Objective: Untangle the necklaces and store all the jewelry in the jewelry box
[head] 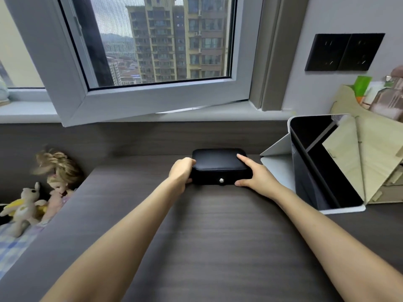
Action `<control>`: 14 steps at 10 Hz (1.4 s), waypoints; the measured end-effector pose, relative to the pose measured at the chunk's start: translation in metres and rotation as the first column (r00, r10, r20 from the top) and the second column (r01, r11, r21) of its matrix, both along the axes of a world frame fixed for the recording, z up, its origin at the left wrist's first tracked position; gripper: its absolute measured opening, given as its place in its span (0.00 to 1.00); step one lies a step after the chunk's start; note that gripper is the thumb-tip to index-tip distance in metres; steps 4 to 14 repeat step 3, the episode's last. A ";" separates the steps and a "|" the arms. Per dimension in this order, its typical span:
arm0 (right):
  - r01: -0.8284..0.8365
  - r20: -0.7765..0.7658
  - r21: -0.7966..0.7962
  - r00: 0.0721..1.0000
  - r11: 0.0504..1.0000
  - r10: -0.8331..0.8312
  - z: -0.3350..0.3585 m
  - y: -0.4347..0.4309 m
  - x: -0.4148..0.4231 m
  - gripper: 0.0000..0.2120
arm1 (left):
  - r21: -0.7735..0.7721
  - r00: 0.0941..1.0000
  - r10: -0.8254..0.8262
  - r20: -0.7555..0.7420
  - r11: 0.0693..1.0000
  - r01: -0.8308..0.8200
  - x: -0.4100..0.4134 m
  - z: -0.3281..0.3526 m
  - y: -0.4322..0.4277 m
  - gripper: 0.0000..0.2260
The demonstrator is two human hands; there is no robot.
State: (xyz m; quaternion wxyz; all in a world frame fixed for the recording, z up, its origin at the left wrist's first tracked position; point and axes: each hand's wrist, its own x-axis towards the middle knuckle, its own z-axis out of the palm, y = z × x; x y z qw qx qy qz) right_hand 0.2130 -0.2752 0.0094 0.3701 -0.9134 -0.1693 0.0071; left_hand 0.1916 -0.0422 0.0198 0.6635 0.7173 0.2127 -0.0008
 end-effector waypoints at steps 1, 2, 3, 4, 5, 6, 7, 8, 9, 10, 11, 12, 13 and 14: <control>-0.014 0.018 -0.086 1.000 0.996 0.016 0.002 0.000 -0.004 0.43 | -0.033 1.000 -0.026 0.017 0.999 0.027 0.000 0.001 0.001 0.12; 0.016 0.059 -0.181 0.998 0.983 -0.006 0.019 0.000 -0.020 0.44 | -0.028 0.996 0.061 0.071 0.998 -0.059 -0.013 0.013 0.005 0.07; 0.100 0.262 -0.197 0.964 0.975 -0.046 0.040 -0.001 -0.035 0.32 | -0.014 0.972 0.133 0.195 0.991 -0.133 -0.030 0.034 0.016 0.04; 0.100 0.262 -0.197 0.964 0.975 -0.046 0.040 -0.001 -0.035 0.32 | -0.014 0.972 0.133 0.195 0.991 -0.133 -0.030 0.034 0.016 0.04; 0.100 0.262 -0.197 0.964 0.975 -0.046 0.040 -0.001 -0.035 0.32 | -0.014 0.972 0.133 0.195 0.991 -0.133 -0.030 0.034 0.016 0.04; 0.100 0.262 -0.197 0.964 0.975 -0.046 0.040 -0.001 -0.035 0.32 | -0.014 0.972 0.133 0.195 0.991 -0.133 -0.030 0.034 0.016 0.04; 0.100 0.262 -0.197 0.964 0.975 -0.046 0.040 -0.001 -0.035 0.32 | -0.014 0.972 0.133 0.195 0.991 -0.133 -0.030 0.034 0.016 0.04; 0.100 0.262 -0.197 0.964 0.975 -0.046 0.040 -0.001 -0.035 0.32 | -0.014 0.972 0.133 0.195 0.991 -0.133 -0.030 0.034 0.016 0.04; 0.100 0.262 -0.197 0.964 0.975 -0.046 0.040 -0.001 -0.035 0.32 | -0.014 0.972 0.133 0.195 0.991 -0.133 -0.030 0.034 0.016 0.04; 0.100 0.262 -0.197 0.964 0.975 -0.046 0.040 -0.001 -0.035 0.32 | -0.014 0.972 0.133 0.195 0.991 -0.133 -0.030 0.034 0.016 0.04; 0.100 0.262 -0.197 0.964 0.975 -0.046 0.040 -0.001 -0.035 0.32 | -0.014 0.972 0.133 0.195 0.991 -0.133 -0.030 0.034 0.016 0.04; 0.100 0.262 -0.197 0.964 0.975 -0.046 0.040 -0.001 -0.035 0.32 | -0.014 0.972 0.133 0.195 0.991 -0.133 -0.030 0.034 0.016 0.04; 0.100 0.262 -0.197 0.964 0.975 -0.046 0.040 -0.001 -0.035 0.32 | -0.014 0.972 0.133 0.195 0.991 -0.133 -0.030 0.034 0.016 0.04; 0.100 0.262 -0.197 0.964 0.975 -0.046 0.040 -0.001 -0.035 0.32 | -0.014 0.972 0.133 0.195 0.991 -0.133 -0.030 0.034 0.016 0.04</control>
